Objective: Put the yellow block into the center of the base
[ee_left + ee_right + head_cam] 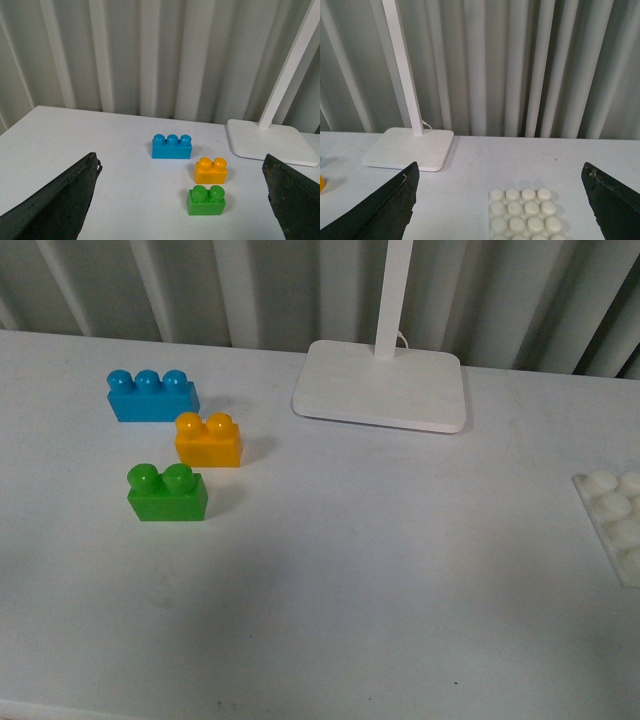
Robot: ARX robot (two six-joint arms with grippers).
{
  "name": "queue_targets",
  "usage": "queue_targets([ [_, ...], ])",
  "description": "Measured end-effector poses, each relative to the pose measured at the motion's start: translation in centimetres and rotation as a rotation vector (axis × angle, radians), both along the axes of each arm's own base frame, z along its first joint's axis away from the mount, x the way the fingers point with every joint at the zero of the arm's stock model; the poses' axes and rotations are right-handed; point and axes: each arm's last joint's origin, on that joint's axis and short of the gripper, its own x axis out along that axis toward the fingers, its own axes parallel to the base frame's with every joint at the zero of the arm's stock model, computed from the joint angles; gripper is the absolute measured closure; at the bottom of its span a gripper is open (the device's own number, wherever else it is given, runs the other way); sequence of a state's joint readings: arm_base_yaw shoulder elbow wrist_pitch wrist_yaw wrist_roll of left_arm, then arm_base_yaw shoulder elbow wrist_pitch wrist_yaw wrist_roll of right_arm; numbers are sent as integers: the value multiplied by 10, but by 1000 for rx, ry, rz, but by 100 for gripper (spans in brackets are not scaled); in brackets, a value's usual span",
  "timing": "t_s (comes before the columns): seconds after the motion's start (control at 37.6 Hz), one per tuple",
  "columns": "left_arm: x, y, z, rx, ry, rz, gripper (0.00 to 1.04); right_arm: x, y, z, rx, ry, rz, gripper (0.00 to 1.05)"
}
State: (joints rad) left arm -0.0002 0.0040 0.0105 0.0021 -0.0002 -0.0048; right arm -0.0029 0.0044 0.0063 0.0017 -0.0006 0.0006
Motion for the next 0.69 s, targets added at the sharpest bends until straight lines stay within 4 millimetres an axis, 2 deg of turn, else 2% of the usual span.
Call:
queue_targets([
  [0.19,0,0,0,0,0,0,6,0,0,-1,1,11,8,9],
  [0.21,0,0,0,0,0,1,6,0,0,0,11,103,49,9],
  [0.27,0,0,0,0,0,-3,6,7,-5,6,66,425,107,9],
  [0.29,0,0,0,0,0,-2,6,11,-7,8,82,470,104,9],
  [0.35,0,0,0,0,0,0,6,31,-19,13,119,543,57,9],
  [0.45,0,0,0,0,0,0,6,72,-37,14,122,552,5,9],
  [0.48,0,0,0,0,0,0,6,84,-41,13,123,552,1,9],
  [0.69,0,0,0,0,0,0,6,142,-60,-9,105,607,-37,9],
])
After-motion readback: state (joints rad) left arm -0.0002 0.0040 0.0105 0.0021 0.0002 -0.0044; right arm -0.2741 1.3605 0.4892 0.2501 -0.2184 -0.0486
